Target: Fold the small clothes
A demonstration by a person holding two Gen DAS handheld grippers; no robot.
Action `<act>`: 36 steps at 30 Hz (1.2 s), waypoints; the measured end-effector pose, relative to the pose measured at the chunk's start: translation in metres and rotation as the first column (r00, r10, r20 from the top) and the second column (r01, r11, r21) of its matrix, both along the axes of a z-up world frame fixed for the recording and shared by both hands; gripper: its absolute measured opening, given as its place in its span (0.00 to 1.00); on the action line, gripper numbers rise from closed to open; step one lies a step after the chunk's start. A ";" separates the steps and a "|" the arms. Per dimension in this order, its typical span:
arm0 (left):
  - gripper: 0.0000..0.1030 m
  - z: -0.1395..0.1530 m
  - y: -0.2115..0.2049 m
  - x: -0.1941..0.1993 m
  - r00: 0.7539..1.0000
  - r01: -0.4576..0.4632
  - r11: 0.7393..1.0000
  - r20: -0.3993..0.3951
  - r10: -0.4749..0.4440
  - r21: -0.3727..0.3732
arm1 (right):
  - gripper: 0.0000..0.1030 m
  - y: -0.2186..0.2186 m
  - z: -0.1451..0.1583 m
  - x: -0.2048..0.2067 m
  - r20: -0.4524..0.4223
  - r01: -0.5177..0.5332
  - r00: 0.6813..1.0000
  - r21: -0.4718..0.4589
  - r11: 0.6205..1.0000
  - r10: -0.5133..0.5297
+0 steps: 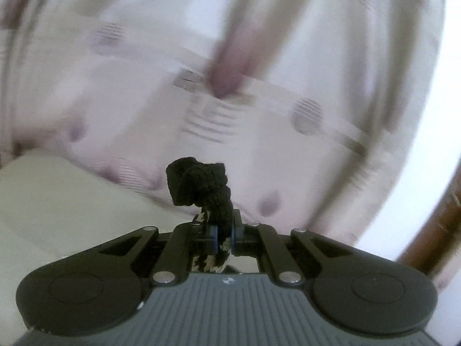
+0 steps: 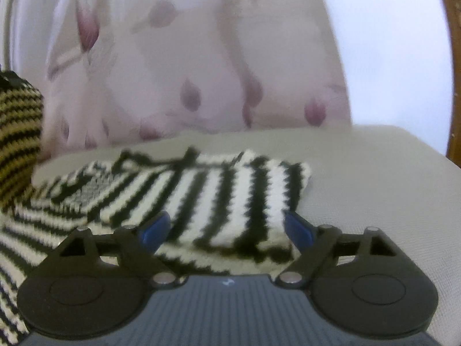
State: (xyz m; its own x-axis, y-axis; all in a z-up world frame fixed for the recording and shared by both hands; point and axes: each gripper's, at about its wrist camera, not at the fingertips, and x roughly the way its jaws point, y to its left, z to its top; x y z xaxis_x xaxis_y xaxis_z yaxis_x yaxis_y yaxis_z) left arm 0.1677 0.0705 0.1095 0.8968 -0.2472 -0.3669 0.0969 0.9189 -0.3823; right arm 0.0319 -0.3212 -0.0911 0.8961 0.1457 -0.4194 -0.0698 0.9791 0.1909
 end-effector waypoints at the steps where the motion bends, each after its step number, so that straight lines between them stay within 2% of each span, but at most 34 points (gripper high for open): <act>1: 0.07 -0.001 -0.016 0.006 1.000 0.021 1.000 0.000 -0.021 0.004 | 0.85 -0.003 0.001 -0.003 0.020 0.000 1.000 0.019 1.000 -0.001; 8: 0.07 -0.026 -0.126 0.033 0.985 0.167 0.986 -0.051 -0.166 0.001 | 0.85 -0.015 0.001 -0.008 0.060 0.023 0.998 0.084 0.996 -0.028; 15: 0.07 -0.079 -0.209 0.052 0.946 0.286 0.958 -0.157 -0.283 -0.004 | 0.85 -0.019 0.001 -0.006 0.046 0.042 0.998 0.109 0.993 -0.048; 20: 0.07 -0.117 -0.240 0.055 0.913 0.354 0.935 -0.205 -0.352 -0.027 | 0.85 -0.024 0.001 -0.009 0.057 0.052 0.997 0.139 0.989 -0.060; 24: 0.07 -0.134 -0.255 0.053 0.892 0.406 0.914 -0.212 -0.400 -0.019 | 0.85 -0.028 0.001 -0.011 0.060 0.055 0.996 0.161 0.985 -0.066; 26: 0.08 -0.145 -0.262 0.056 0.866 0.452 0.891 -0.224 -0.448 -0.036 | 0.85 -0.030 0.002 -0.012 0.059 0.057 0.996 0.171 0.984 -0.068; 28: 0.14 -0.153 -0.262 0.054 0.834 0.500 0.864 -0.231 -0.500 -0.066 | 0.85 -0.032 0.002 -0.013 0.060 0.060 0.996 0.181 0.982 -0.072; 29: 0.28 -0.155 -0.263 0.055 0.824 0.518 0.853 -0.230 -0.518 -0.064 | 0.85 -0.032 0.002 -0.013 0.060 0.062 0.995 0.185 0.981 -0.074; 30: 0.48 -0.157 -0.264 0.054 0.810 0.541 0.838 -0.226 -0.540 -0.063 | 0.85 -0.033 0.003 -0.013 0.059 0.064 0.995 0.187 0.980 -0.076; 31: 0.58 -0.157 -0.263 0.050 0.805 0.554 0.830 -0.212 -0.554 -0.068 | 0.85 -0.033 0.003 -0.013 0.058 0.067 0.995 0.189 0.980 -0.079; 32: 0.74 -0.155 -0.261 0.045 0.810 0.554 0.830 -0.187 -0.556 -0.071 | 0.85 -0.033 0.003 -0.014 0.058 0.068 0.995 0.189 0.980 -0.080; 33: 0.82 -0.150 -0.257 0.042 0.818 0.548 0.833 -0.160 -0.552 -0.072 | 0.85 -0.033 0.003 -0.014 0.057 0.069 0.995 0.188 0.980 -0.082; 36: 0.94 -0.134 -0.234 0.023 0.837 0.538 0.839 -0.070 -0.543 -0.084 | 0.85 -0.032 0.004 -0.014 0.054 0.075 0.995 0.184 0.980 -0.086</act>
